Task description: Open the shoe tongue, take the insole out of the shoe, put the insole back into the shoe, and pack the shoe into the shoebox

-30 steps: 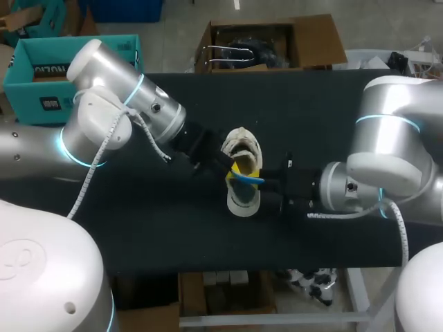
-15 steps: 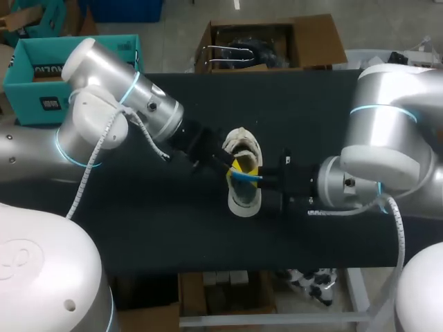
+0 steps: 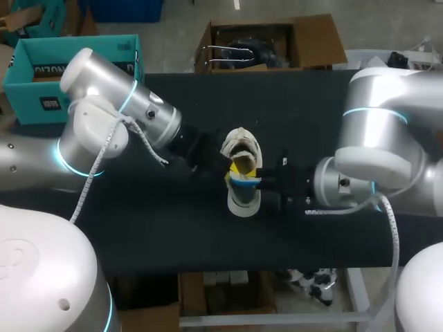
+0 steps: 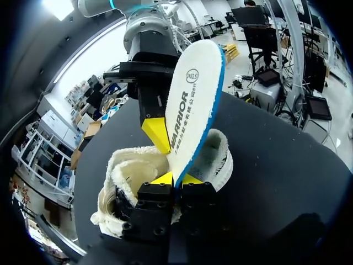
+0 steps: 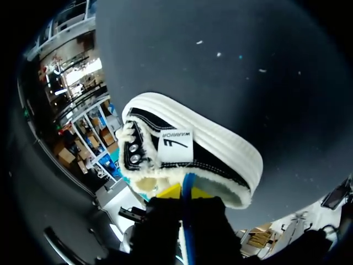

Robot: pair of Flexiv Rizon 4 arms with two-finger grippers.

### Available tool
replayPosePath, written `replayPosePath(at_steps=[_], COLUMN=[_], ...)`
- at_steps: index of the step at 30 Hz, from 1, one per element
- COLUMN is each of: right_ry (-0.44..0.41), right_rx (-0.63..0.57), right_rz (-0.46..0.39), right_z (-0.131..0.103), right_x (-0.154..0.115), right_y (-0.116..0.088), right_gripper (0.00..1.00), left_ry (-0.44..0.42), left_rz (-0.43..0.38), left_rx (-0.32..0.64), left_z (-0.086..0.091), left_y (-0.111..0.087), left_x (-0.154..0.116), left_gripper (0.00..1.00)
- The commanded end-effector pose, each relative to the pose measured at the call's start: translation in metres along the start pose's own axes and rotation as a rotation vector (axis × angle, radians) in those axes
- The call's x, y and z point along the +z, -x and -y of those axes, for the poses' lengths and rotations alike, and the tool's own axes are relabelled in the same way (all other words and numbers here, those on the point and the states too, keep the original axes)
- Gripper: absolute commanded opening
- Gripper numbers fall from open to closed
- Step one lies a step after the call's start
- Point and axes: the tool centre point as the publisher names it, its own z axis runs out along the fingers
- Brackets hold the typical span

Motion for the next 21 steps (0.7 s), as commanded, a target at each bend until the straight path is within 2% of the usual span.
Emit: replayPosePath(at_steps=[1,3,4,6,8,10,11,13,16,21], right_ry=[0.001,0.003,0.003,0.006,0.014,0.017,0.020,0.025,0.023,0.009], right_rx=[0.007,0.011,0.013,0.017,0.024,0.026,0.027,0.030,0.032,0.038], right_rz=[0.000,0.001,0.001,0.001,0.002,-0.002,-0.003,-0.003,-0.004,-0.005], right_z=[-0.005,-0.006,-0.006,-0.005,-0.004,-0.003,-0.003,-0.003,-0.006,-0.009], right_x=[0.013,0.013,0.013,0.012,0.010,0.008,0.006,0.004,0.000,0.000], right_y=[0.000,0.001,0.001,0.001,0.002,0.003,0.004,0.004,0.003,0.002], right_gripper=[0.00,0.00,0.00,0.00,0.00,0.00,0.00,0.00,0.00,0.00], left_ry=[-0.008,-0.012,-0.015,-0.024,-0.031,-0.043,-0.044,-0.047,-0.049,-0.047], left_rz=[0.001,0.001,-0.001,-0.003,-0.001,-0.002,-0.001,0.002,0.005,0.003], left_rx=[-0.019,-0.028,-0.030,-0.030,-0.025,-0.020,-0.018,-0.015,-0.012,-0.013], left_z=[-0.004,-0.006,-0.006,-0.004,0.000,0.004,0.006,0.010,0.013,0.017], left_y=[0.001,0.002,0.002,0.000,-0.002,-0.004,-0.005,-0.006,-0.005,-0.008], left_x=[0.007,0.007,0.006,0.004,0.000,-0.003,-0.004,-0.007,-0.008,-0.005], left_gripper=[0.00,0.00,0.04,0.49,0.62,0.58,0.48,0.44,0.29,0.27])
